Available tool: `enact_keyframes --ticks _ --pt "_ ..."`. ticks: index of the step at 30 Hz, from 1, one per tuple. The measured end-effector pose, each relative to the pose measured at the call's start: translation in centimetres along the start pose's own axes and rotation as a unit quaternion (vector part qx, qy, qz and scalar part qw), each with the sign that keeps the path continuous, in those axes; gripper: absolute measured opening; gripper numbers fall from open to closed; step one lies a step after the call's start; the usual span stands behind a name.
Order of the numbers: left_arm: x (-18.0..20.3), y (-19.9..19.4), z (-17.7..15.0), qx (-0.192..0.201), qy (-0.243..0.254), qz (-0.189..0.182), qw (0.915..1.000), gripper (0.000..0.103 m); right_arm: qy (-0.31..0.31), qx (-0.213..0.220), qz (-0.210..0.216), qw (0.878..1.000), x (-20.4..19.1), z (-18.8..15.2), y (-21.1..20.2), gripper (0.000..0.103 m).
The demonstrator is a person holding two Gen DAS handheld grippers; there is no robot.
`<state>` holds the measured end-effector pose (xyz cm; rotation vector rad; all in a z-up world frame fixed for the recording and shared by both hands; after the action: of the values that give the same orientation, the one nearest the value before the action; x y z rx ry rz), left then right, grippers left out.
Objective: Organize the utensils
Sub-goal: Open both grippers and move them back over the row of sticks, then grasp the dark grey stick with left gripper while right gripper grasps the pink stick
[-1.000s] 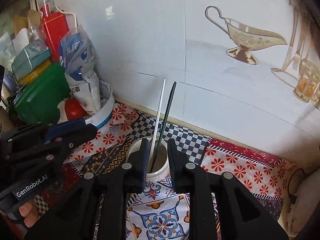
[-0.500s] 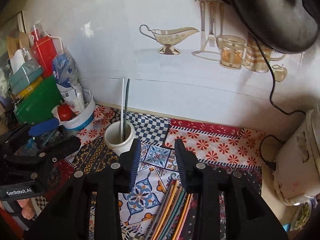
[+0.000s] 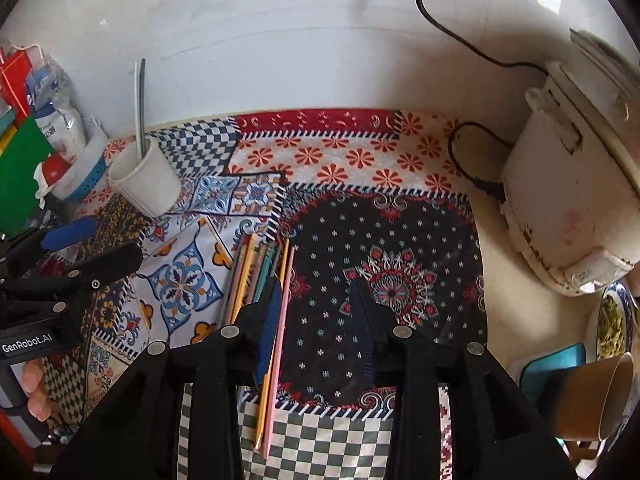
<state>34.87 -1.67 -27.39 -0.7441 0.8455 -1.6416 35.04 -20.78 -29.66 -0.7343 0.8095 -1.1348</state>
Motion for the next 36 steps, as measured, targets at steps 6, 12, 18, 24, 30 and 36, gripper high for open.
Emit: enact_keyframes --ticks 6,12,18,24,30,36 --pt "0.4 3.5 -2.3 -0.054 0.003 -0.003 0.9985 0.084 0.010 -0.057 0.007 0.998 0.6 -3.1 3.2 0.032" --pt "-0.1 6.4 -4.4 -0.104 -0.005 -0.004 0.9945 0.073 -0.009 -0.087 0.020 0.996 -0.5 -5.1 5.8 0.032" --pt "-0.2 8.2 -5.8 -0.135 -0.012 -0.023 0.9905 0.053 -0.023 -0.106 0.020 0.994 -1.0 -6.0 7.6 0.032" --pt "0.8 8.9 -6.2 -0.146 0.001 -0.035 0.9887 0.035 -0.018 -0.110 0.032 0.993 -0.9 -6.0 7.8 0.032" --pt "1.5 9.6 -5.5 -0.134 0.018 -0.017 0.9907 0.027 -0.021 -0.111 0.038 0.993 -1.2 -5.8 8.2 0.020" --pt "0.8 10.6 -4.8 -0.142 0.010 -0.006 0.9899 0.005 0.003 -0.114 0.035 0.993 -0.2 -4.7 8.9 0.010"
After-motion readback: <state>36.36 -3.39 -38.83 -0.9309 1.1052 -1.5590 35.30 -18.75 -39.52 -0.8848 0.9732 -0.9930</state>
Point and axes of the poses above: each gripper's, at about its wrist camera, not at the fingertips, and y roughly the way its jaws point, x to its right, z to its top, the point moved 3 cm from there along y, roughly the way its jaws point, and after that the axes turned 4 degrees about y, right-handed, at the moved point
